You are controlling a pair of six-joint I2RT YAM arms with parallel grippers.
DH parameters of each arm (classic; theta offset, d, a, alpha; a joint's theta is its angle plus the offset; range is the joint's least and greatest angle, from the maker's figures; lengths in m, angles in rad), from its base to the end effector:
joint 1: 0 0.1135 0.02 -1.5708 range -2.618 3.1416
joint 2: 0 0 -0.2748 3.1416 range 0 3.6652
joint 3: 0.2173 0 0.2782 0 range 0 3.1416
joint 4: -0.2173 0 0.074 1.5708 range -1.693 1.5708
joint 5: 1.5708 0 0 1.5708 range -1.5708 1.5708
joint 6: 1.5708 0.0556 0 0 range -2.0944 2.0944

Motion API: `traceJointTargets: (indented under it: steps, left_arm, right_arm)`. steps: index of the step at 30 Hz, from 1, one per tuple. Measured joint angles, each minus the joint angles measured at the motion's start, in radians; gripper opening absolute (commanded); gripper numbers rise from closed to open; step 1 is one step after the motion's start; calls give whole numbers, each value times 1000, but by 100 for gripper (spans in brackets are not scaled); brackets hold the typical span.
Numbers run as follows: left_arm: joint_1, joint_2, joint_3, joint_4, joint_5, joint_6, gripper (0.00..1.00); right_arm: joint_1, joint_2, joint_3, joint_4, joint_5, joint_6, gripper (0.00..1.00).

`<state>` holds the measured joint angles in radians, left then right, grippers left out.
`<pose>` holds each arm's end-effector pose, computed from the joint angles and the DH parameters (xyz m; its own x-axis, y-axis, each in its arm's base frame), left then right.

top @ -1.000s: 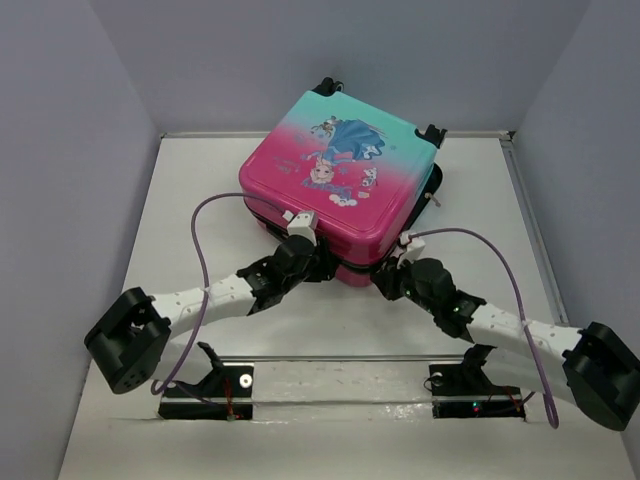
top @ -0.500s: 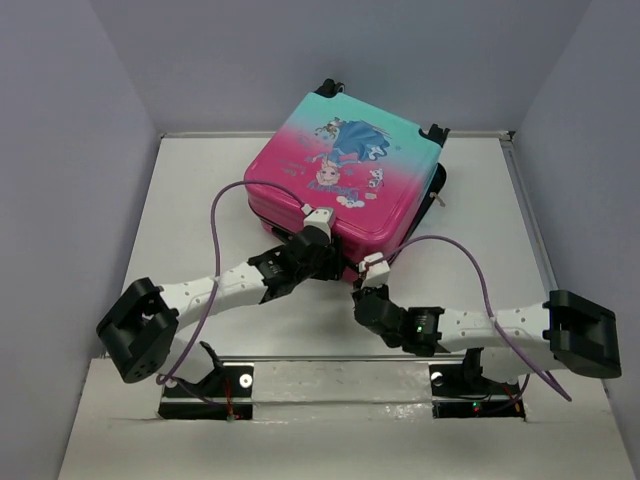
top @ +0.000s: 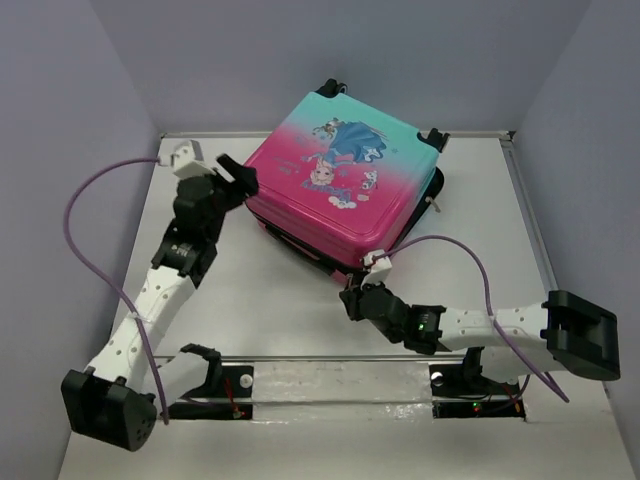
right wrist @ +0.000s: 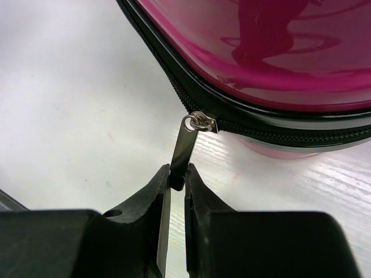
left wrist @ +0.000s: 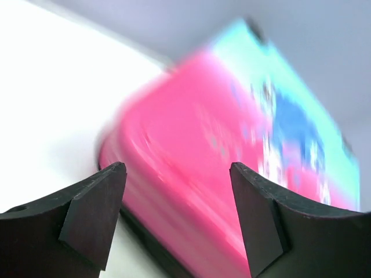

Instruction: Pack the luggage

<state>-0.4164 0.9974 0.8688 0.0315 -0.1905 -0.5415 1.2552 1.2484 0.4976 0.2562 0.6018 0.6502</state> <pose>0.2567 -0.1020 0.3565 -0.1918 -0.4685 -0.8624 0.1470 0.8551 -0.4973 0.1162 0.2544 0.1758 -0.4980 0.0825 -0.8632 -0.4114 0.8538 0.3189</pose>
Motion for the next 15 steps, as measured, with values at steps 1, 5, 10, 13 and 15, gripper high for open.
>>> traceJointTargets:
  steps: [1,5,10,13,15]
  left_arm:
    - [68,11,32,24,8,-13,83]
    - [341,150,147,95,112,-63,82]
    - [472,453,268,118,282,-103,79]
    - [475,603,322,93,348,-111,79]
    - [473,681,366,69,376,-110,79]
  right_arm:
    - [0,0,-1,3,-8,3,7]
    - [0,-1,-2,10,-27,9,7]
    - [0,-5,-2,10,-42,2,12]
    - [0,15,18,-2,-51,-10,65]
    - [1,30,48,-26,-82,-4,91]
